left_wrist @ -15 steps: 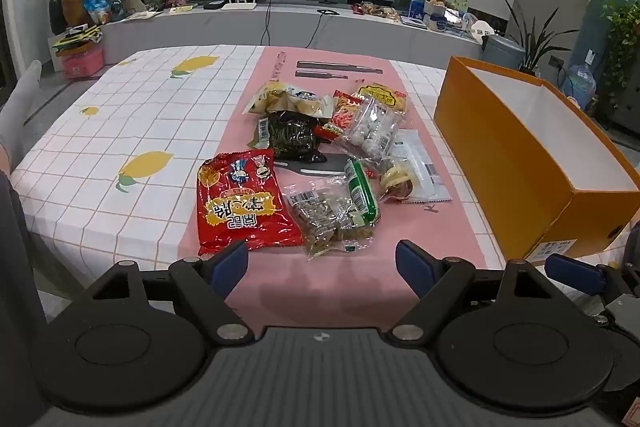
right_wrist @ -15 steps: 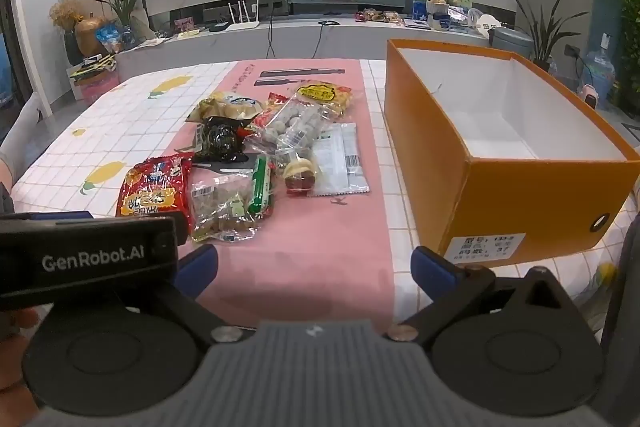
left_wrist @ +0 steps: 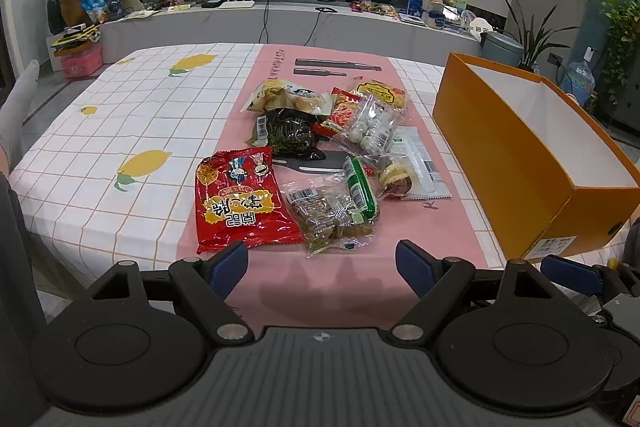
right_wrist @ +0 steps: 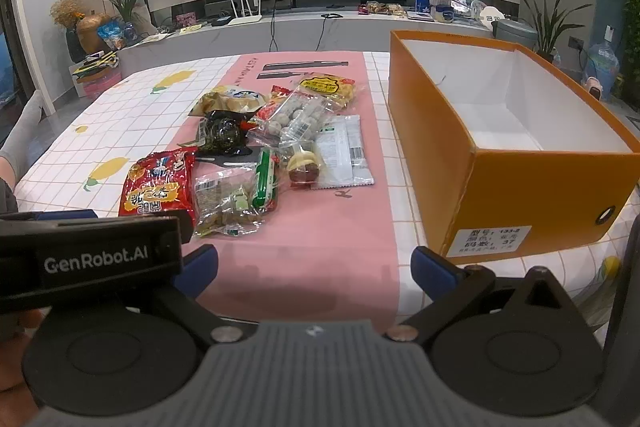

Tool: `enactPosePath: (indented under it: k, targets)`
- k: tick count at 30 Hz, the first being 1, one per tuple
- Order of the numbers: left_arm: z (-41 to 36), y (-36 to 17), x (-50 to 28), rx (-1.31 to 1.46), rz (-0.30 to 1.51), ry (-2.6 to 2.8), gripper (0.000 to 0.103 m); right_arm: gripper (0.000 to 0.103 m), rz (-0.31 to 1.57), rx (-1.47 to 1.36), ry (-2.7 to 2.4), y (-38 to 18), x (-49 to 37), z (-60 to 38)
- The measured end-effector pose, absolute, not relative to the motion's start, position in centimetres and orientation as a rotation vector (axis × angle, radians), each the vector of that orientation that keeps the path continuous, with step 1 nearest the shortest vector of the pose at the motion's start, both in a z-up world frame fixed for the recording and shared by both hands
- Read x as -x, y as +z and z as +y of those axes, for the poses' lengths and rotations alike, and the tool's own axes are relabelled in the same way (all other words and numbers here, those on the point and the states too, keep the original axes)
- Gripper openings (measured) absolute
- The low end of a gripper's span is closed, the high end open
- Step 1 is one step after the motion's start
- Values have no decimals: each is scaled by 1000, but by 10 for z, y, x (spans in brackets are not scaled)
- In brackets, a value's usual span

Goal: Organize snacks

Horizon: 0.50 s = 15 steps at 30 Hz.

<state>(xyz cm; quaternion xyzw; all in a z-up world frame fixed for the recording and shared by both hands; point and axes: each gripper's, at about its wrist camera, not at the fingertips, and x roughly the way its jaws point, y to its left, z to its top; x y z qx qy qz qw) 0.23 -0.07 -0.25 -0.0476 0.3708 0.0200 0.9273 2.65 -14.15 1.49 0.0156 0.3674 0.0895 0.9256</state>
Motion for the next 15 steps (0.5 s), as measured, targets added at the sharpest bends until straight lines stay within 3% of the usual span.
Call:
enactPosePath:
  k: [15]
  targets:
    - [-1, -4, -1, 97, 771, 37, 98, 100, 758, -30, 185, 14, -27, -141]
